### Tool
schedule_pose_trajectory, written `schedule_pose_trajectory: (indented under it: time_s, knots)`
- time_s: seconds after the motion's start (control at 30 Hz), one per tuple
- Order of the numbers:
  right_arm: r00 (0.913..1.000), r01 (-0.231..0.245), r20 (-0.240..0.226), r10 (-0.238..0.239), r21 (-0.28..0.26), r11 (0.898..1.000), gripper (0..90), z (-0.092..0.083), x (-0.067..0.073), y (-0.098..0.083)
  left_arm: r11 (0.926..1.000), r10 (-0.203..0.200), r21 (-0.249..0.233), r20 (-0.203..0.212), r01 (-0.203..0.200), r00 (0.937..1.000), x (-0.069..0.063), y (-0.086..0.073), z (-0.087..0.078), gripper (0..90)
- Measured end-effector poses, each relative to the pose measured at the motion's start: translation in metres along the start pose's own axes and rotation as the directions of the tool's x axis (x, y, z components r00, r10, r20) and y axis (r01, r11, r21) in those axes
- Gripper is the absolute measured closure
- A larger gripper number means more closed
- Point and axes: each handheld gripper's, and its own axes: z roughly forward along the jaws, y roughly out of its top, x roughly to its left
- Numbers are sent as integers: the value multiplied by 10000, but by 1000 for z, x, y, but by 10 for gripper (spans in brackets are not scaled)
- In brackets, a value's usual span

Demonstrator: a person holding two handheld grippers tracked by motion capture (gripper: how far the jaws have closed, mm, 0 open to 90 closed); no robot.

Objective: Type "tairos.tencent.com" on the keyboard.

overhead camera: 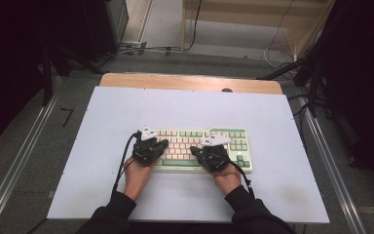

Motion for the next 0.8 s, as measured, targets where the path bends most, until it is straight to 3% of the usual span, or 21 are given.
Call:
schedule_pose_trajectory:
  time_s: [0.4, 0.47, 0.8]
  knots:
    - [10000, 33, -21, -33, -15, 10000, 880, 0, 0, 0, 9979, -132, -636, 269, 149, 9996, -1, 3, -11, 900]
    - [10000, 22, -22, -22, -9, 10000, 880, 0, 0, 0, 9972, -279, -677, 381, 305, 9989, 0, 3, -12, 900]
    - [10000, 51, -62, -50, 15, 10000, 880, 1, 2, 0, 9970, -292, -703, 395, 320, 9988, 1, 3, -13, 900]
